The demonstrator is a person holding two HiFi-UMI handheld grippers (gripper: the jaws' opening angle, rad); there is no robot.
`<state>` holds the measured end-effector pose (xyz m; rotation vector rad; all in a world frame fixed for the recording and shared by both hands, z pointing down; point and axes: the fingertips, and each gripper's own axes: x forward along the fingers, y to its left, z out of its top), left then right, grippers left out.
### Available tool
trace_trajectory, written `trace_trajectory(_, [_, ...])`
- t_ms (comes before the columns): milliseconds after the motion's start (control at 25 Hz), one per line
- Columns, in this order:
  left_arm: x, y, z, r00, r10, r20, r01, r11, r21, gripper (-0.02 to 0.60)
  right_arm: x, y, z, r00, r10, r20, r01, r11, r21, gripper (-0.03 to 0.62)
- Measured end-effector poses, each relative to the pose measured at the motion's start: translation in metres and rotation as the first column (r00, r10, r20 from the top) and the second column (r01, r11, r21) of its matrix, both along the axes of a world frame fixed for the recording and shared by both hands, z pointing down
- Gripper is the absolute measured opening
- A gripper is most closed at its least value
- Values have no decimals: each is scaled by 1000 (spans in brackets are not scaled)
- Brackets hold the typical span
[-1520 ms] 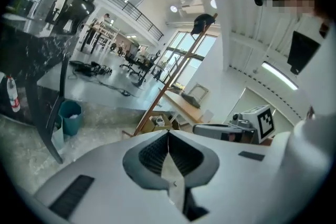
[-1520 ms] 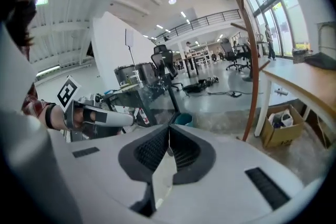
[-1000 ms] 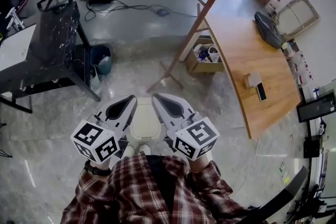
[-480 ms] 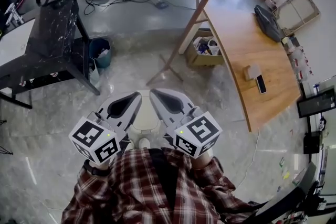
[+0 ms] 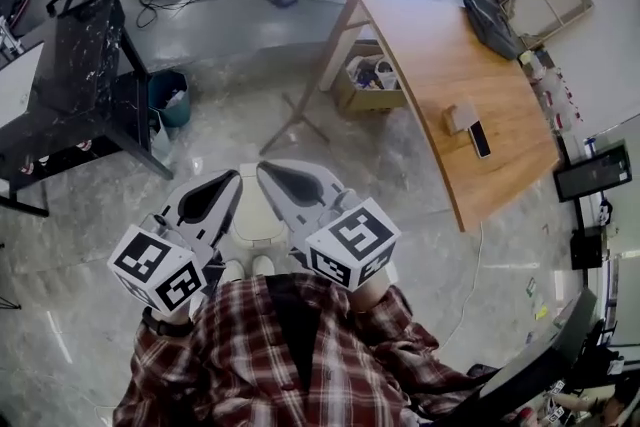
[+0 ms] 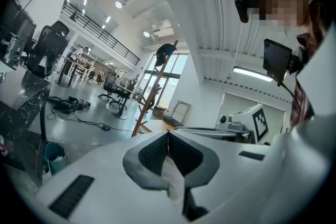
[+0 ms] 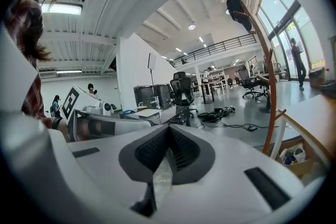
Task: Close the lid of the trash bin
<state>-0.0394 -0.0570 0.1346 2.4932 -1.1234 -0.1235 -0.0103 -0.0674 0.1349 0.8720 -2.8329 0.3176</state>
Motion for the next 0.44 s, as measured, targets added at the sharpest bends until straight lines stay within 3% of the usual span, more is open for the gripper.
trace_trajectory(440, [0, 2, 5, 1000, -6, -1, 6, 1000, -1, 12, 5, -1, 1, 1000, 16, 7, -16, 1000, 3, 12])
